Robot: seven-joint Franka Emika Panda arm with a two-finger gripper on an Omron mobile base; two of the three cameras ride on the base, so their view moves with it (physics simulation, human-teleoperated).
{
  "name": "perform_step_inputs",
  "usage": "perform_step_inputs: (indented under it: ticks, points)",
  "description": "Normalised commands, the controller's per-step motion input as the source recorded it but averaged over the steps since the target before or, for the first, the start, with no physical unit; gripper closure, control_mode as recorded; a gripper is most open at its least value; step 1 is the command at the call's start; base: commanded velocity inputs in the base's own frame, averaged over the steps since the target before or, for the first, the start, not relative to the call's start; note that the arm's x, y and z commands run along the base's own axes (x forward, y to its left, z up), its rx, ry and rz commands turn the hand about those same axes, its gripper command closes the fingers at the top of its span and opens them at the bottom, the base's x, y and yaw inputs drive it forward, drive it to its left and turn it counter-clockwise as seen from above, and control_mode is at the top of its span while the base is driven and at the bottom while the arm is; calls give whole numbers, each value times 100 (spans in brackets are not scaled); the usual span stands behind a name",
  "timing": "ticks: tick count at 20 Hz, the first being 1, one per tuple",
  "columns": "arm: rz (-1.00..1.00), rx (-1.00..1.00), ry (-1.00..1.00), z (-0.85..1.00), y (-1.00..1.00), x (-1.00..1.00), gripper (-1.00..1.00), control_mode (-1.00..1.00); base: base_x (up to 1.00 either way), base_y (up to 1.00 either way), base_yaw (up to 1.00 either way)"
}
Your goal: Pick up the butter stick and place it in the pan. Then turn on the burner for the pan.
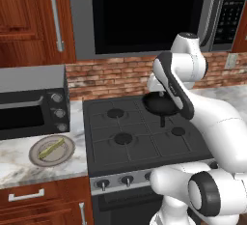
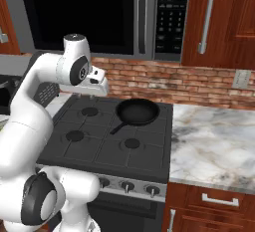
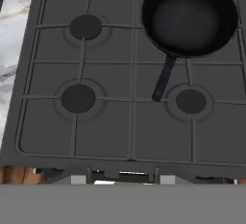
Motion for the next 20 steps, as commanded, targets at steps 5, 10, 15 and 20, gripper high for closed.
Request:
perform_step_inputs:
  ticks: [5, 10, 15, 20]
  points:
    - [0, 0, 0, 0, 1, 0, -100, 100, 0, 34, 0]
    - [0, 0, 0, 0, 0, 0, -100, 100, 0, 58, 0]
    - [0, 0, 0, 0, 0, 0, -100, 100, 0, 39, 0]
    - [0, 0, 0, 0, 0, 0, -100, 100, 0, 38, 0]
